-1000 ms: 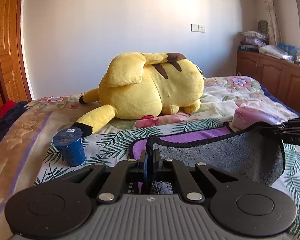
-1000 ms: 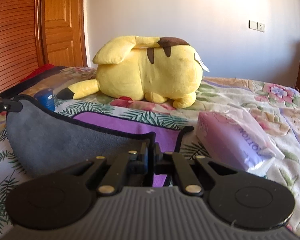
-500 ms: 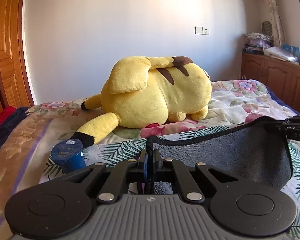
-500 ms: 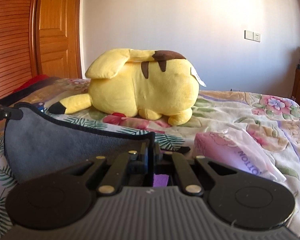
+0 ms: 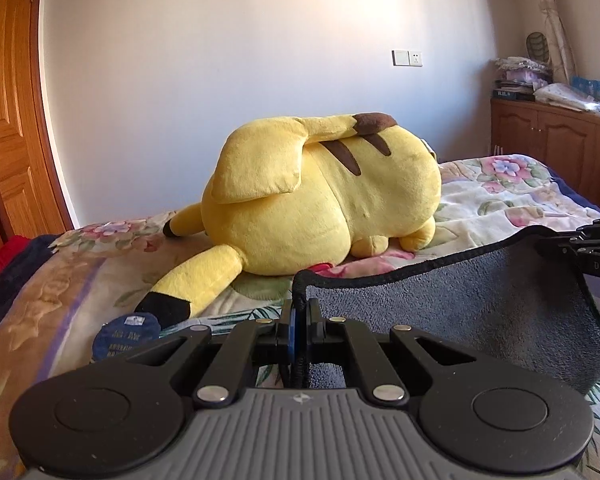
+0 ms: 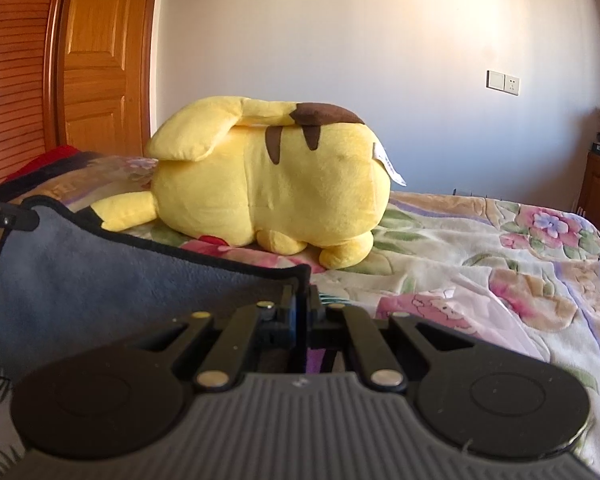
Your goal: Fold towel
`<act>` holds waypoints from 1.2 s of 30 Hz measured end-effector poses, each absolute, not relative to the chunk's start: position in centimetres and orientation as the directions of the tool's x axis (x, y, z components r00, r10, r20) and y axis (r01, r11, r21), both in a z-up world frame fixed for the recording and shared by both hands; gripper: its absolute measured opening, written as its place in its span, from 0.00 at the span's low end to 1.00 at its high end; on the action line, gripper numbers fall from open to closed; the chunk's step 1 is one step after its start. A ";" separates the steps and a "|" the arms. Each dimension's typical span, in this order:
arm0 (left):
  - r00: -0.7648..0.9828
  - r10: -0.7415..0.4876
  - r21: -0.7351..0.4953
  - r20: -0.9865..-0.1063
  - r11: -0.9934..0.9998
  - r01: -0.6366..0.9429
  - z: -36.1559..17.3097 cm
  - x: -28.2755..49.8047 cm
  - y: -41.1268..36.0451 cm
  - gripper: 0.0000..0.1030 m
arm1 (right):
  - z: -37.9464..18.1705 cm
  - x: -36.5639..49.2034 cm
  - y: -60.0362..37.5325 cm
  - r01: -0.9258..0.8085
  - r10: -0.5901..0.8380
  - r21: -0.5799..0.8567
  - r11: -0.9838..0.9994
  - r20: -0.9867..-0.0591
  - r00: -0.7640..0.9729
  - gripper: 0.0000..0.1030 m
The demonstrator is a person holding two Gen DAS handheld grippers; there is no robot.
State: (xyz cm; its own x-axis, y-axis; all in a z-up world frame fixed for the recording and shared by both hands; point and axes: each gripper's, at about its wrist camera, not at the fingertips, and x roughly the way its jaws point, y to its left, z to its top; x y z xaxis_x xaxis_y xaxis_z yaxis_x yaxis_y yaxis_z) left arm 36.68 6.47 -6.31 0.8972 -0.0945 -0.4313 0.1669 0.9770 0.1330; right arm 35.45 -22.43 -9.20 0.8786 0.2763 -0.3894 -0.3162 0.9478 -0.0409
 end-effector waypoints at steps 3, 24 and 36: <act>0.900 -0.080 0.133 -0.428 0.980 0.150 -6.5 37.5 6.6 0.05 | -9.4 36.3 -22.2 -0.315 0.273 -0.047 0.948 -0.389 0.880 0.05; 0.857 -0.033 0.162 -0.514 0.978 0.135 -12.0 42.7 5.9 0.05 | -13.8 39.9 -21.1 -0.305 0.220 -0.101 0.947 -0.486 0.846 0.05; 0.849 0.006 0.200 -0.528 0.973 0.118 -13.0 42.6 5.3 0.56 | -14.6 40.0 -21.3 -0.297 0.212 -0.097 0.950 -0.497 0.841 0.11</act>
